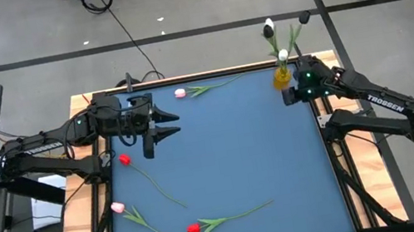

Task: Sort flowers into vase by color
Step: Put the top pink tulip into the transparent vase

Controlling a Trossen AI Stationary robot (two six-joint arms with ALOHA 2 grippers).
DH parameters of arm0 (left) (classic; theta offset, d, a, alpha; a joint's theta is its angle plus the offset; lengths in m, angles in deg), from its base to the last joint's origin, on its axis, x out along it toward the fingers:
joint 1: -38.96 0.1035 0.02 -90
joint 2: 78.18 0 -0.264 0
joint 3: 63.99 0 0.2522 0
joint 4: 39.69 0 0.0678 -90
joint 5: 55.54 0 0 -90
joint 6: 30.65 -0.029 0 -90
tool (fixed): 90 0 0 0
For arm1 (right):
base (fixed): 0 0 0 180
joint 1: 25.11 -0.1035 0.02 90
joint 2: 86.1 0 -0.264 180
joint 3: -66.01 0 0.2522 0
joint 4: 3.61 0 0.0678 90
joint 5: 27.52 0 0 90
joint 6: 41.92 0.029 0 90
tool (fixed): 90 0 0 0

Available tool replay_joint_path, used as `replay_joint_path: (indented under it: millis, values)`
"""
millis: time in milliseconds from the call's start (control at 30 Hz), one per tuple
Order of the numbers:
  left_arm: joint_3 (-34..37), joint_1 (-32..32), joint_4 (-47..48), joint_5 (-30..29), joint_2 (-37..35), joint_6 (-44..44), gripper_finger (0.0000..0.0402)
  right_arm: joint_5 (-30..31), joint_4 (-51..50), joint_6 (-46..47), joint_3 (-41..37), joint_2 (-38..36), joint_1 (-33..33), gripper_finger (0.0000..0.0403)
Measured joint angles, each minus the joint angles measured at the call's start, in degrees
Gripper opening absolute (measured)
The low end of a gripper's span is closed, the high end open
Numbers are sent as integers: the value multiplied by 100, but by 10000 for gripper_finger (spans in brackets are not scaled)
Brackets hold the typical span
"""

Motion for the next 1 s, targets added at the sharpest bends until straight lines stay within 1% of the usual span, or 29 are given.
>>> replay_joint_path:
  millis: [100, 167, 233, 333, 400, 467, 567, 667, 800, 900, 1000]
  values:
    - [1, 0, 0, -2, 0, 0, 183, -954, -320, 256, 0, 72, -11, 105]
    - [1, 1, 0, -2, 0, 0, 183, -1466, -444, 414, 0, 102, -33, 101]
    - [1, 1, -1, -1, 0, 0, 183, -1718, -373, 572, 0, 109, -107, 99]
    - [2, 1, -2, -2, 0, 0, 183, -1696, -113, 887, 0, 107, -355, 98]
    - [2, 2, 0, -2, 0, 0, 183, -1513, 81, 1145, 0, 129, -666, 98]
    - [0, 0, 0, -2, 0, 0, 183, -1165, 277, 1524, 0, 176, -1091, 98]
    - [2, 2, -2, -2, 0, 0, 183, -773, 674, 2181, 0, 296, -1898, 97]
    - [1, 2, -2, -1, 0, 0, 183, -154, 1078, 2871, 0, 483, -2788, 97]
    - [1, 1, -1, -1, 0, 0, 183, 665, 1575, 3666, 0, 931, -3795, 97]
    - [2, 2, -1, -2, 0, 0, 183, 1090, 1967, 4104, 0, 1363, -4366, 97]
    - [2, 2, 0, -2, 0, 0, 183, 1430, 2420, 4461, 0, 1847, -4799, 97]
